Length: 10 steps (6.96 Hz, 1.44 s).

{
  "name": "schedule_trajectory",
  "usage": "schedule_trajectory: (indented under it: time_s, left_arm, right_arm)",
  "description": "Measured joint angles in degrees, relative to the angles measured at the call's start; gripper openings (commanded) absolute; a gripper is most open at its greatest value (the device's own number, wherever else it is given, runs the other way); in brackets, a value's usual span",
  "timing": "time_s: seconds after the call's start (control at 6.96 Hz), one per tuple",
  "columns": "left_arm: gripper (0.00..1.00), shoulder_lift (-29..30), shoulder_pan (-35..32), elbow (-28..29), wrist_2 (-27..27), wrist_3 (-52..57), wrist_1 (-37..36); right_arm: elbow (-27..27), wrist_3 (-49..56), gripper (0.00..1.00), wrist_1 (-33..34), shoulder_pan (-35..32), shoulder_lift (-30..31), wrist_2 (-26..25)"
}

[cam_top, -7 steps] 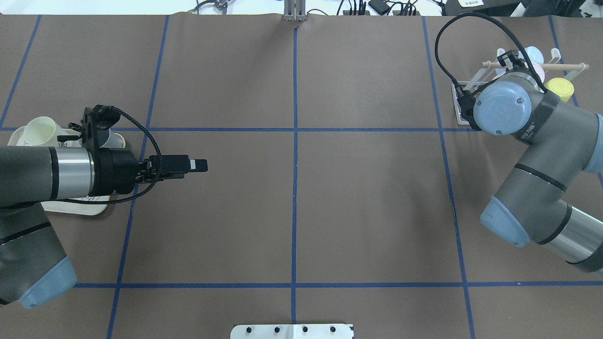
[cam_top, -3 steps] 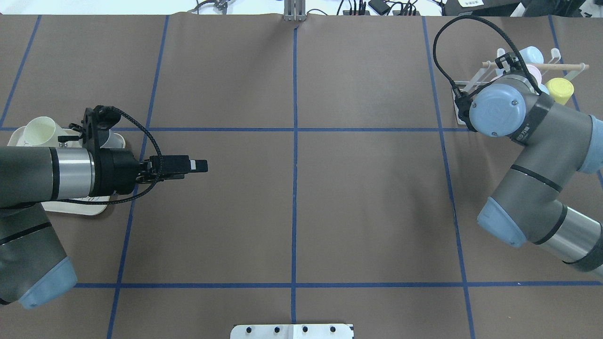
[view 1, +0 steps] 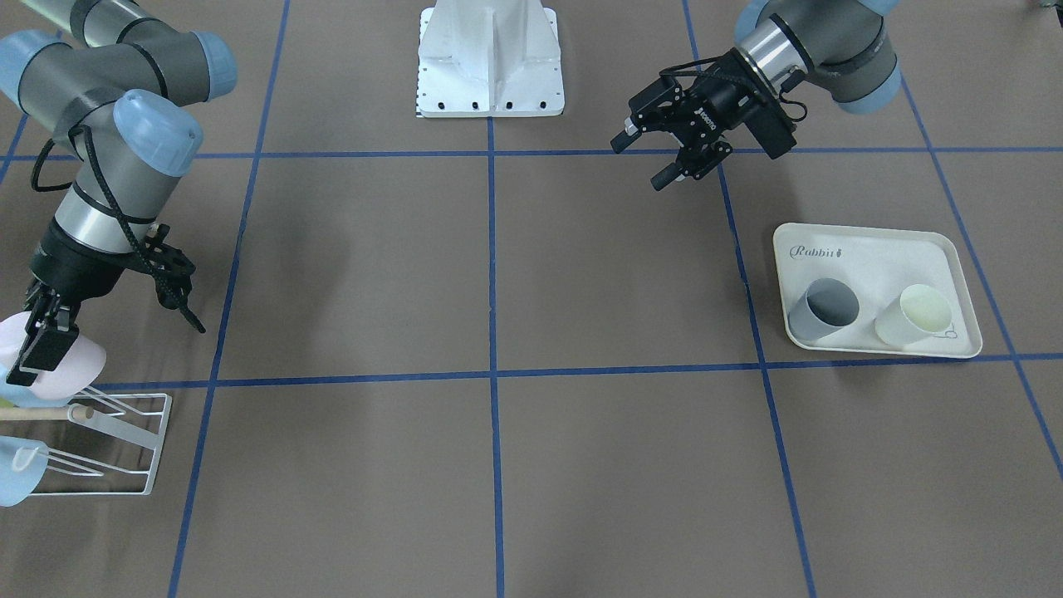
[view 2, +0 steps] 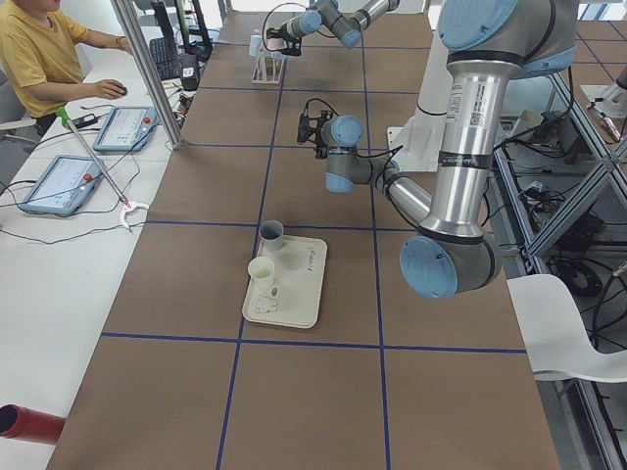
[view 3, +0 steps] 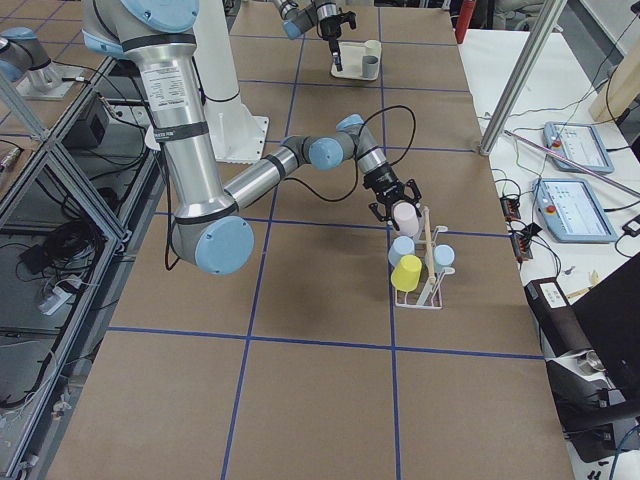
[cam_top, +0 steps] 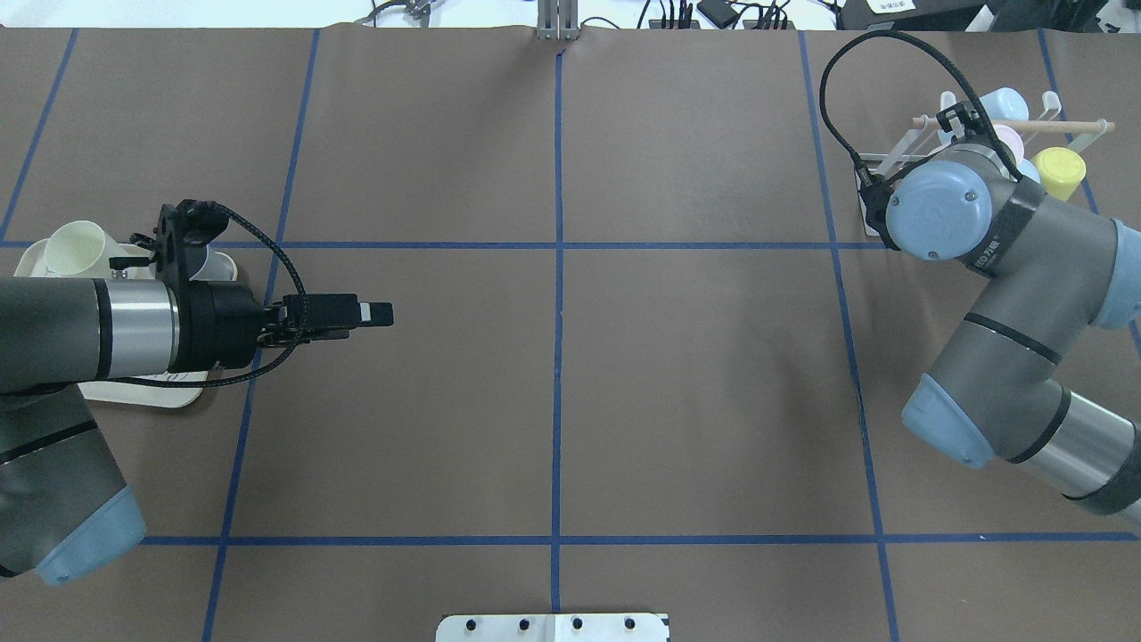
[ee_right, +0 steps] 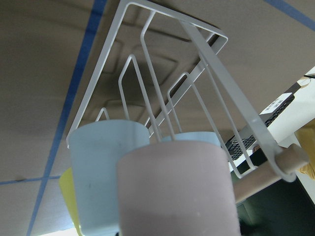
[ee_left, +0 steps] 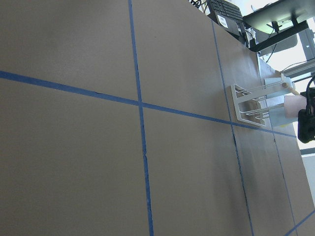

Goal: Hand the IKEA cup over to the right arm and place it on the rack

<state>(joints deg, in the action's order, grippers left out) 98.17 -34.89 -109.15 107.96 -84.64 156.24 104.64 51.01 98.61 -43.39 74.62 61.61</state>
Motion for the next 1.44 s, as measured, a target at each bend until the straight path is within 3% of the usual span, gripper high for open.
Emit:
schedule_trajectory:
  time_s: [0.86, 1.15, 1.44]
  left_arm:
    - [1.0, -0.1, 0.0, 0.0, 0.0, 0.1, 0.0]
    - [1.0, -2.6, -1.4, 0.0, 0.0, 3.2, -0.2]
    - [1.0, -8.9, -7.2, 0.1, 0.9, 15.9, -0.8]
  right_arm:
    - [0.5, -4.3, 0.8, 0.1, 0.2, -2.8, 0.4]
    - [1.9, -20.6, 0.87, 0.1, 3.0, -5.5, 2.7]
    - [4.9, -39.4, 0.94, 0.1, 6.2, -8.9, 7.8]
